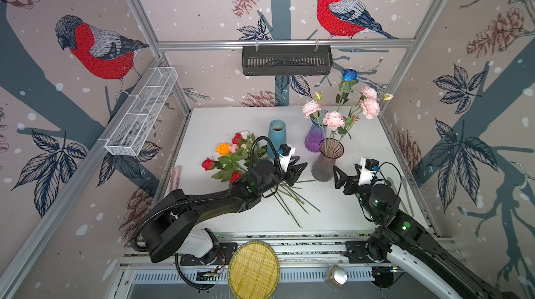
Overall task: Arrange the flowers into the vase
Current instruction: 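Open the left gripper and draw it back while the right reaches toward the mauve vase, then grasp the mauve vase around its neck with the right gripper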
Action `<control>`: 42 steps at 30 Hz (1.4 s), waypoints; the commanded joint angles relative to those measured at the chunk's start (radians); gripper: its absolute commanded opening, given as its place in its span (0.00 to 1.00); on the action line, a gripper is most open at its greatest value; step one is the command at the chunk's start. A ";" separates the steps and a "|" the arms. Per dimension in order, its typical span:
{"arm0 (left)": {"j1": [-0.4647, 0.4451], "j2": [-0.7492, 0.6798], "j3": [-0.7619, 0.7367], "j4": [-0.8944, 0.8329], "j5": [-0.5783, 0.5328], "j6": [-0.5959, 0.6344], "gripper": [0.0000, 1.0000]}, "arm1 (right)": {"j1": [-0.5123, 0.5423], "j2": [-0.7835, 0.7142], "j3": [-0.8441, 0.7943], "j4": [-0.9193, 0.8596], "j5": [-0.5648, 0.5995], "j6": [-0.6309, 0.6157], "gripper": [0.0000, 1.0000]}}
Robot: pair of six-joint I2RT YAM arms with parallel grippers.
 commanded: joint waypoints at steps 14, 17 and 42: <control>0.000 -0.211 -0.275 0.141 -0.056 0.007 0.44 | -0.098 0.355 -0.172 0.676 -0.255 -0.180 0.99; 0.000 -0.265 -0.238 0.047 -0.031 0.020 0.45 | -0.101 0.428 -0.177 0.783 -0.251 -0.203 0.99; 0.000 -0.519 -0.337 -0.053 -0.188 0.070 0.47 | -0.199 0.935 -0.126 1.306 -0.378 -0.293 0.98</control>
